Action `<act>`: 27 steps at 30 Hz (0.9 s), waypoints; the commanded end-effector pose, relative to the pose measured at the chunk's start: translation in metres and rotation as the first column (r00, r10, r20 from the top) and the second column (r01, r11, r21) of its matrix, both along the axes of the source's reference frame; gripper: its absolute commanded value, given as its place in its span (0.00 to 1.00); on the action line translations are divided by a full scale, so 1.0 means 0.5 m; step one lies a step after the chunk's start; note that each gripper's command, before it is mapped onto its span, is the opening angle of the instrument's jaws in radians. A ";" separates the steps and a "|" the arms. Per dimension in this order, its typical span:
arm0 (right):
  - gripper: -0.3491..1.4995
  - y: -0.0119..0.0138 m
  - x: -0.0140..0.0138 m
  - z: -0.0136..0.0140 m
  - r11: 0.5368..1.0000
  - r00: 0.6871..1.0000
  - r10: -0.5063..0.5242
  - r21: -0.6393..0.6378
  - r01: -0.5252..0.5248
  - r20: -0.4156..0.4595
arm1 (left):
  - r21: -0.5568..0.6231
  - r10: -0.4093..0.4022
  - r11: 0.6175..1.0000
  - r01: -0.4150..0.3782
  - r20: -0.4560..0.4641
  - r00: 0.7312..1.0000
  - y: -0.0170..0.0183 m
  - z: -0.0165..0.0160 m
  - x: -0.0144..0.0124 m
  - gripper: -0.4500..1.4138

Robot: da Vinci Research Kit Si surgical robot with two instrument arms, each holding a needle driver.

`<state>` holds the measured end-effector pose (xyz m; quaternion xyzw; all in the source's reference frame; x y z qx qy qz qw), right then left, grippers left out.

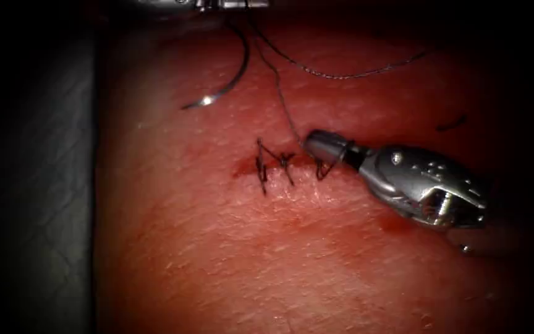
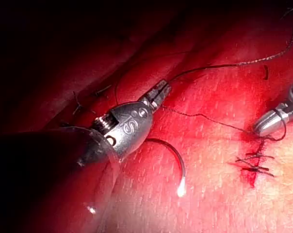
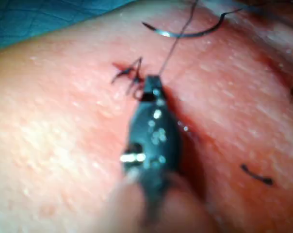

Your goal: Wound Closure

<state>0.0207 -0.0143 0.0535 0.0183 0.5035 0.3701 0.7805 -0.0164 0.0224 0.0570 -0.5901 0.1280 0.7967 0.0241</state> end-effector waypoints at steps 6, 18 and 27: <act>0.00 -0.0036 0.0004 0.0007 1.000 1.000 -0.008 -0.001 0.008 -0.014 | -0.042 -0.034 0.999 0.031 -0.088 0.996 0.0093 0.0062 0.0020 0.00; 0.00 -0.0071 -0.0014 -0.0007 1.000 1.000 -0.012 -0.013 0.012 -0.024 | -0.108 -0.097 0.991 0.076 -0.204 0.974 0.0218 0.0156 0.0062 0.00; 0.00 -0.0107 -0.0018 0.0010 0.999 0.999 -0.024 -0.034 0.023 -0.026 | -0.148 -0.129 0.985 0.092 -0.266 0.955 0.0271 0.0249 0.0100 0.00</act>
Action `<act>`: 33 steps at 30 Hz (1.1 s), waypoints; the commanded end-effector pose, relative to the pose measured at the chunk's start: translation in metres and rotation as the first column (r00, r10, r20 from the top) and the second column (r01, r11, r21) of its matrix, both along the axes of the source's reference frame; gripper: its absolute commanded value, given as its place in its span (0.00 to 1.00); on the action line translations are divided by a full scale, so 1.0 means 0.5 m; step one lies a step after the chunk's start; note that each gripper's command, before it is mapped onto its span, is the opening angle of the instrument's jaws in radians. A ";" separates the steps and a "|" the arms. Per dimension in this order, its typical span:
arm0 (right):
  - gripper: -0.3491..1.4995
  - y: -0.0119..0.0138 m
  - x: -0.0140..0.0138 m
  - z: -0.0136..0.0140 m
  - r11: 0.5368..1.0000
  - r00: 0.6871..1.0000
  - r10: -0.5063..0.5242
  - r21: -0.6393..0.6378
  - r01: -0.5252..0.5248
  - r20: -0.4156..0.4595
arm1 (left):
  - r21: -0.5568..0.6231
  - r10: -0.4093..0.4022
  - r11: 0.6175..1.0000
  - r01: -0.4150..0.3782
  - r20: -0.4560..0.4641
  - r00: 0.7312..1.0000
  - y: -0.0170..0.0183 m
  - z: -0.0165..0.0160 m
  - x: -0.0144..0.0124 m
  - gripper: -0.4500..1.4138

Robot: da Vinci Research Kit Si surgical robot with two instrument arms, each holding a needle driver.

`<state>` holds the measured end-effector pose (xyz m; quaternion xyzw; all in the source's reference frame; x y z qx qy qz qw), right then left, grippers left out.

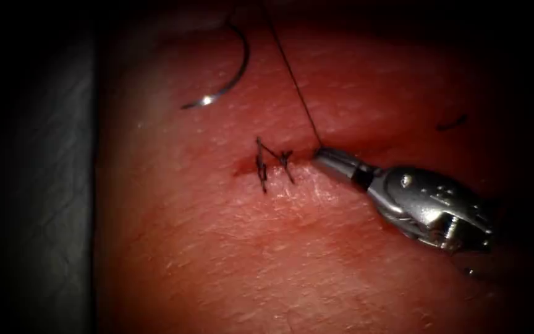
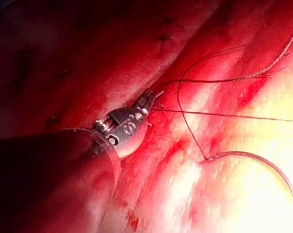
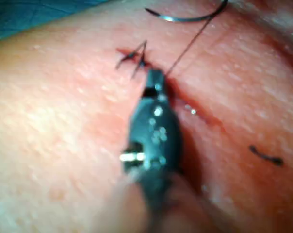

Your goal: Wound Closure

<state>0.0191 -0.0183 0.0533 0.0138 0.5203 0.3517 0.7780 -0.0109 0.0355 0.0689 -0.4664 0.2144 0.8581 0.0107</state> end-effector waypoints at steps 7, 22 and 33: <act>0.00 -0.0100 0.0019 0.0027 1.000 1.000 -0.016 -0.024 0.016 -0.008 | -0.032 -0.007 0.999 0.006 -0.026 1.000 0.0008 0.0056 0.0018 0.00; 0.55 -0.0059 0.0008 -0.0011 0.999 0.997 -0.040 -0.011 0.040 -0.073 | 0.014 0.002 1.000 -0.002 0.037 0.999 -0.0085 -0.0022 -0.0013 0.00; 0.67 0.0011 -0.0050 -0.0086 0.998 0.996 -0.046 0.050 0.050 -0.081 | 0.141 -0.045 0.990 0.020 0.176 0.983 -0.0118 -0.0225 -0.0055 0.00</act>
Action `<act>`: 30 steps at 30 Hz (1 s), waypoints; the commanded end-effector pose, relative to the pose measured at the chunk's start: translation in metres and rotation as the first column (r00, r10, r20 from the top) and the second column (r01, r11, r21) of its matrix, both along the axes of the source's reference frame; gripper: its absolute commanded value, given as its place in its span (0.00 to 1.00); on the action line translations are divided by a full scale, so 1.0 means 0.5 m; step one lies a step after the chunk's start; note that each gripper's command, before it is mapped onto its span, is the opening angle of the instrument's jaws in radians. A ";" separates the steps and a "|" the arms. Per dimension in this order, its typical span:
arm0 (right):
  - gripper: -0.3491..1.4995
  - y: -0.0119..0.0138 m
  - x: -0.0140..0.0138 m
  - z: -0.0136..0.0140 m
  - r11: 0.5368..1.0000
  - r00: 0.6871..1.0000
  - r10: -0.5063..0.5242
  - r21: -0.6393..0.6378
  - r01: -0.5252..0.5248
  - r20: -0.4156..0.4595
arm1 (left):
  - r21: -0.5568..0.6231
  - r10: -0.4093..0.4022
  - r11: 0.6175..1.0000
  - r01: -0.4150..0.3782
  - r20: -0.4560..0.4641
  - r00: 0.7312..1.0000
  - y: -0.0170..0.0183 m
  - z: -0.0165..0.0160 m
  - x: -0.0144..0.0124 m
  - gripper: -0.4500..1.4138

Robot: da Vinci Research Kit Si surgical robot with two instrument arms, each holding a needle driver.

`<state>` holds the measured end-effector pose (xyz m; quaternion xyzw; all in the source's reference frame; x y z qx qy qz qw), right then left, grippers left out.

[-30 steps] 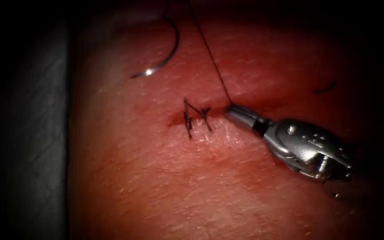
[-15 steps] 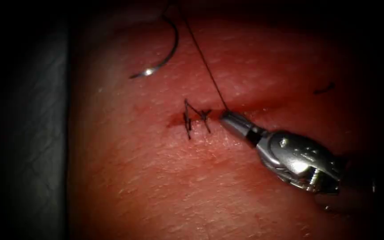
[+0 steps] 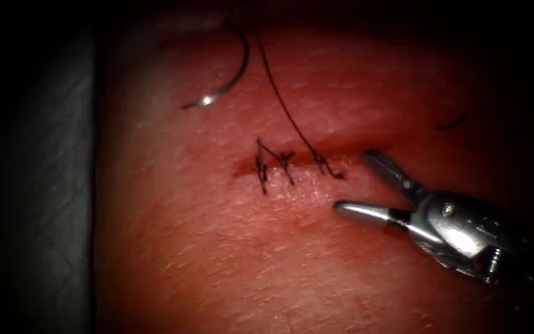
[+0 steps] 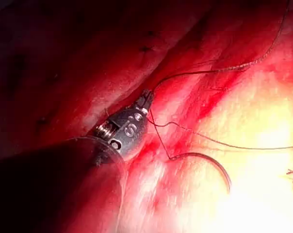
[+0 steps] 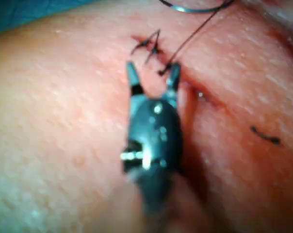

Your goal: Wound Closure

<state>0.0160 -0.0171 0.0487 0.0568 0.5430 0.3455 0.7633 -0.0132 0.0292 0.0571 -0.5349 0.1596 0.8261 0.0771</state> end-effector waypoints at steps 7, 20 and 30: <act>0.63 0.0030 0.0038 0.0026 0.998 0.998 -0.039 0.046 0.037 0.047 | 0.045 -0.008 0.999 0.005 0.069 0.998 -0.0007 -0.0112 -0.0054 0.00; 0.64 0.0085 0.0080 0.0104 0.988 0.988 -0.092 0.137 0.075 0.121 | 0.106 -0.043 0.994 0.027 0.147 0.988 -0.0025 -0.0362 -0.0139 0.00; 0.69 0.0097 0.0114 0.0114 0.987 0.989 -0.086 0.146 0.068 0.123 | 0.113 -0.047 0.993 0.029 0.160 0.986 -0.0031 -0.0417 -0.0150 0.00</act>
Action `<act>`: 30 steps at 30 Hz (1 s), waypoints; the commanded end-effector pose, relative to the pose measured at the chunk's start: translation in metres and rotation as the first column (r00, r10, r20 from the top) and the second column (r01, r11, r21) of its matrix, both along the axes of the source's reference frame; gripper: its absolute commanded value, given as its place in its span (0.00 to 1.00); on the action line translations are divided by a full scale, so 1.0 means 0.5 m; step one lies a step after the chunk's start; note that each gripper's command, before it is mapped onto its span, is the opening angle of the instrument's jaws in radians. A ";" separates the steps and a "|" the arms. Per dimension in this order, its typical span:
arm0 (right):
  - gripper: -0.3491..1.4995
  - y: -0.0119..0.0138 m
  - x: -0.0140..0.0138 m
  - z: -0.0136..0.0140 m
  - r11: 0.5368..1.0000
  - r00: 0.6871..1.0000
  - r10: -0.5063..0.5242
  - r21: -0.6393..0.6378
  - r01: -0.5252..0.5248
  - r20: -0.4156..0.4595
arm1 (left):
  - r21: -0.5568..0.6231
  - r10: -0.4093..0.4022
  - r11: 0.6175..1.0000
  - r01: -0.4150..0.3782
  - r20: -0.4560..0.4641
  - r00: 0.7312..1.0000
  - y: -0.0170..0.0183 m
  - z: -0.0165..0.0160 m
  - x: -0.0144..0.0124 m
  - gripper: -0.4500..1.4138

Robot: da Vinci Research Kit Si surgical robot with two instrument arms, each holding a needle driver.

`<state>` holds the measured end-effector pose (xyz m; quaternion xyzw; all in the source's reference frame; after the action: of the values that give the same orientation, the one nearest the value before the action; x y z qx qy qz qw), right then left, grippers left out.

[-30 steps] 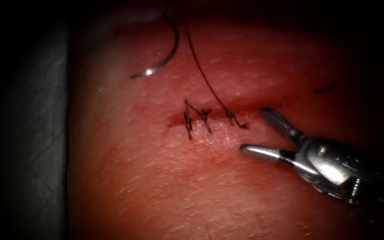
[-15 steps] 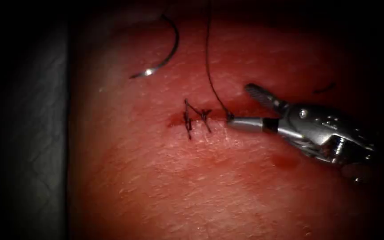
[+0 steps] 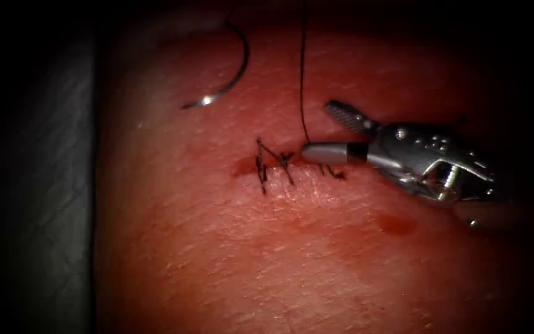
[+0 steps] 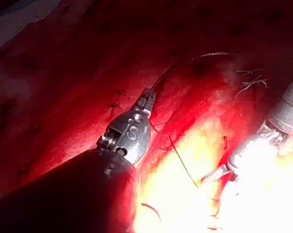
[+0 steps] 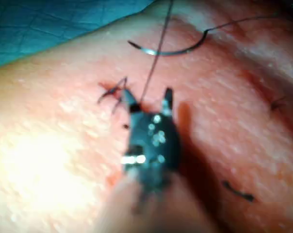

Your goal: Wound Closure

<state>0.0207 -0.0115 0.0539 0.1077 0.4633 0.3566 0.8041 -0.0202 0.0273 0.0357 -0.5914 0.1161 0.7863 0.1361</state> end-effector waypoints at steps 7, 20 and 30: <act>0.72 -0.0010 0.0070 0.0029 1.000 1.000 -0.002 0.003 0.002 -0.013 | -0.001 0.001 1.000 -0.001 0.015 1.000 -0.0004 -0.0013 -0.0027 0.00; 0.72 0.0002 0.0103 0.0074 1.000 1.000 0.001 -0.002 -0.001 -0.020 | -0.011 0.010 1.000 -0.010 0.033 0.999 -0.0026 -0.0059 -0.0047 0.00; 0.20 -0.0008 0.0114 0.0069 1.000 0.999 -0.003 0.002 0.004 -0.031 | -0.019 0.015 1.000 -0.014 0.040 0.999 -0.0028 -0.0060 -0.0052 0.00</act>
<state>0.0259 -0.0111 0.0569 0.1133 0.4759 0.3543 0.7970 -0.0223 0.0256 0.0322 -0.6089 0.1159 0.7743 0.1276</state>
